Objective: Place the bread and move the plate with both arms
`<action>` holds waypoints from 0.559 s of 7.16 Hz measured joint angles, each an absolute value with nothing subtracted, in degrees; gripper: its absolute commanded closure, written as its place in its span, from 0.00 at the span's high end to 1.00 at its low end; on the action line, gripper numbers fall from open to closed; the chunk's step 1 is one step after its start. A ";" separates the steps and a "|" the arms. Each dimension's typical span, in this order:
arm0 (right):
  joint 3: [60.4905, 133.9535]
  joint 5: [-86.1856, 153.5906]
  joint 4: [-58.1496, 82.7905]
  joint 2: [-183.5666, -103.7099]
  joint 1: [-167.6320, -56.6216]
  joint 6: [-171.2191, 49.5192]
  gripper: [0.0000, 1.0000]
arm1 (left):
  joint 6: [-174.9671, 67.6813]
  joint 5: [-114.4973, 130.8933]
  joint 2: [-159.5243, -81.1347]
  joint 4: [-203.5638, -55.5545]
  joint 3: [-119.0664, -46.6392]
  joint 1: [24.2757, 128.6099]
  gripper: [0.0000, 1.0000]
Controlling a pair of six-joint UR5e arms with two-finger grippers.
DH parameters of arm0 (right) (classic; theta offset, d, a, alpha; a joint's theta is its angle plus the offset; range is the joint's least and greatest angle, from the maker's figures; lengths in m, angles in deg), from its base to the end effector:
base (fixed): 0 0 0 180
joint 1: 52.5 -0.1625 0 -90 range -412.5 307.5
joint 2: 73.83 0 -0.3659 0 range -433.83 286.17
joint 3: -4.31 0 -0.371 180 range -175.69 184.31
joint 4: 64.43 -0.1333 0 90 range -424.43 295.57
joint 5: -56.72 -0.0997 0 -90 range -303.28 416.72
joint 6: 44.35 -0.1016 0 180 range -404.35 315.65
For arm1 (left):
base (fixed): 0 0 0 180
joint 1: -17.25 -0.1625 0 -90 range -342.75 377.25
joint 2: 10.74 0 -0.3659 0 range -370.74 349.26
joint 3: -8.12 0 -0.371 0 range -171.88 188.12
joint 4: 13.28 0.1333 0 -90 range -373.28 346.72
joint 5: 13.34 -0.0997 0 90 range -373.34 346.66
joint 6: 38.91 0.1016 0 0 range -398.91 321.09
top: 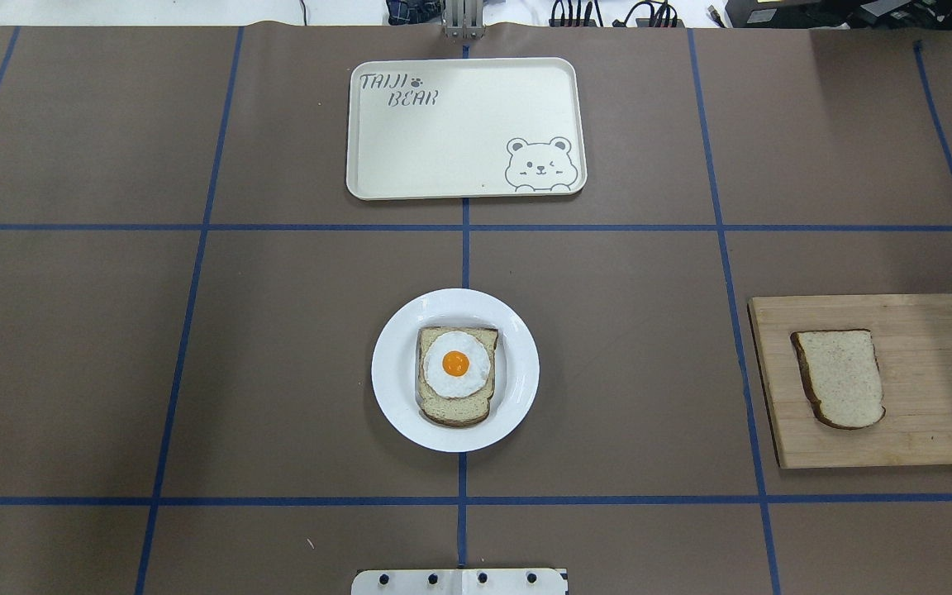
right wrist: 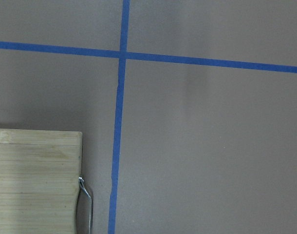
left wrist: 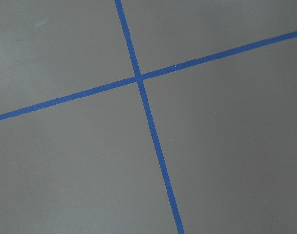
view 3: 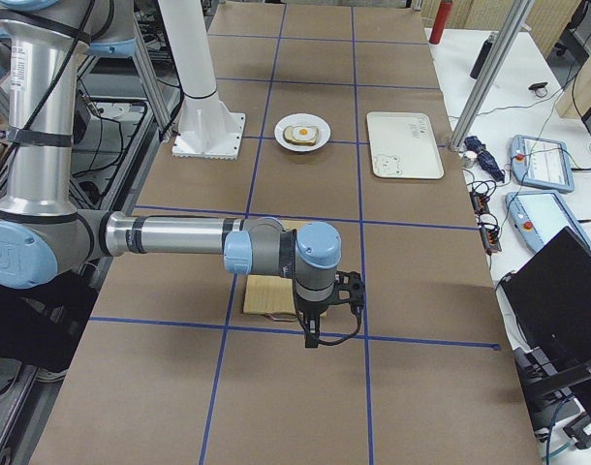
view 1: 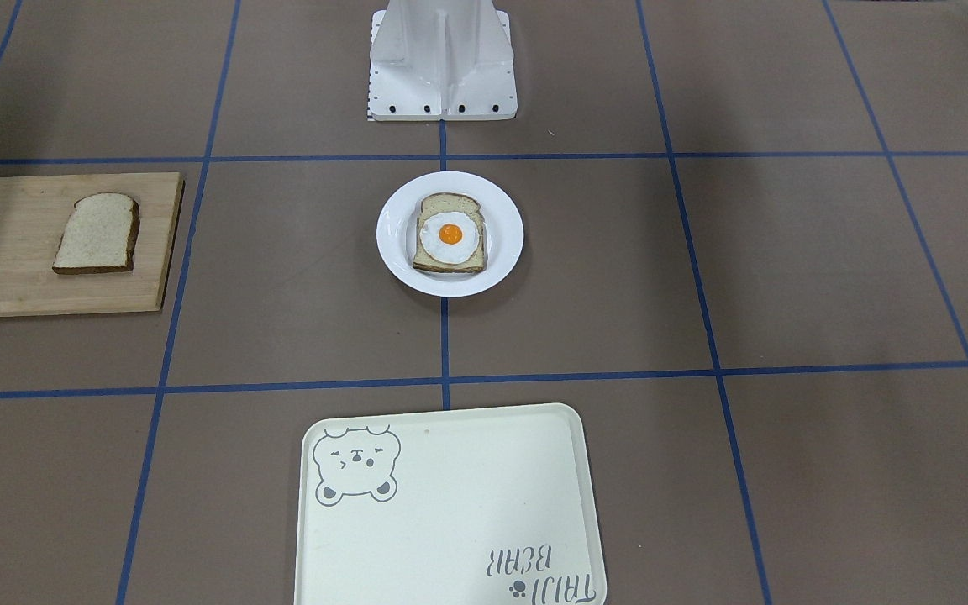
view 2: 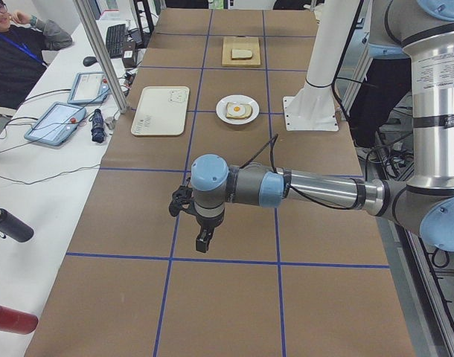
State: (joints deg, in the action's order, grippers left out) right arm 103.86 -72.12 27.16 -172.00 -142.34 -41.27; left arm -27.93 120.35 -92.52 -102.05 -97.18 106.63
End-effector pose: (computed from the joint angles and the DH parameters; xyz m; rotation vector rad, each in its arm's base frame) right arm 0.0684 -0.4185 0.5953 0.0138 -0.6778 -0.0531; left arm -0.0585 -0.4232 0.5418 0.1659 0.7517 0.2313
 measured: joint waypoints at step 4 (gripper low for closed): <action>103.99 -72.09 27.07 -171.65 -142.25 -41.44 1.00 | -27.74 120.09 -92.97 -102.09 -97.73 106.61 0.98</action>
State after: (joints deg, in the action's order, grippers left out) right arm 103.99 -72.09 27.07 -171.65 -142.25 -41.44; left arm -27.74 120.09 -92.97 -102.09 -97.73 106.61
